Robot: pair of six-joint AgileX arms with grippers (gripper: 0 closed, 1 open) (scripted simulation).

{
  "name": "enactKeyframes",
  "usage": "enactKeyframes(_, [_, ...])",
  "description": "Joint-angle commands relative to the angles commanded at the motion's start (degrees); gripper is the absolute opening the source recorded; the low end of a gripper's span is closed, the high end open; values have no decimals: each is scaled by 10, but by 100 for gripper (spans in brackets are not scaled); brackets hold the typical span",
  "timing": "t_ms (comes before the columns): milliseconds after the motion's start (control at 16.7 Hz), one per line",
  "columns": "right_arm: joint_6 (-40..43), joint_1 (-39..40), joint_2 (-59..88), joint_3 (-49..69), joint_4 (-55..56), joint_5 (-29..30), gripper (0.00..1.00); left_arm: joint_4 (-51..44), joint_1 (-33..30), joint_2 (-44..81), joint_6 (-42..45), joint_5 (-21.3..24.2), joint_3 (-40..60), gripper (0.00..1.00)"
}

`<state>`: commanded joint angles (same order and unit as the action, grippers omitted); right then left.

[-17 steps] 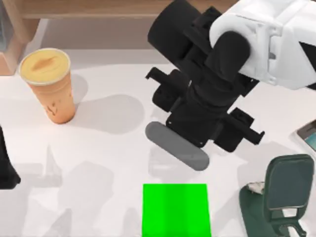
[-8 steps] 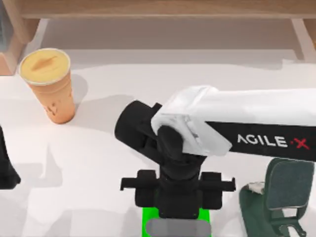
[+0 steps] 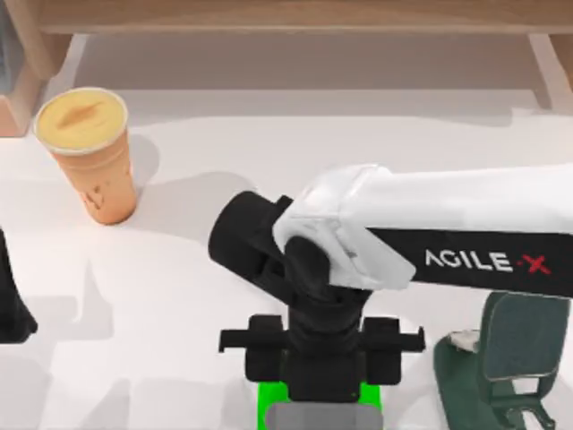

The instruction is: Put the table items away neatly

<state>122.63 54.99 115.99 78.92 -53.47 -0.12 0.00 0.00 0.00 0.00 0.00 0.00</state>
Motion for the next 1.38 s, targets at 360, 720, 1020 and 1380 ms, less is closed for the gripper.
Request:
enactKeyframes(360, [1,1,3,-4,7,0,15,0,0,0,0,0,0,100])
enactKeyframes(720, [1,1,3,-4,7,0,60,0,0,0,0,0,0,100])
enactKeyframes(1020, [1,1,3,-4,7,0,98,0,0,0,0,0,0,100])
enactKeyframes(1380, [1,1,3,-4,7,0,100,0,0,0,0,0,0,100])
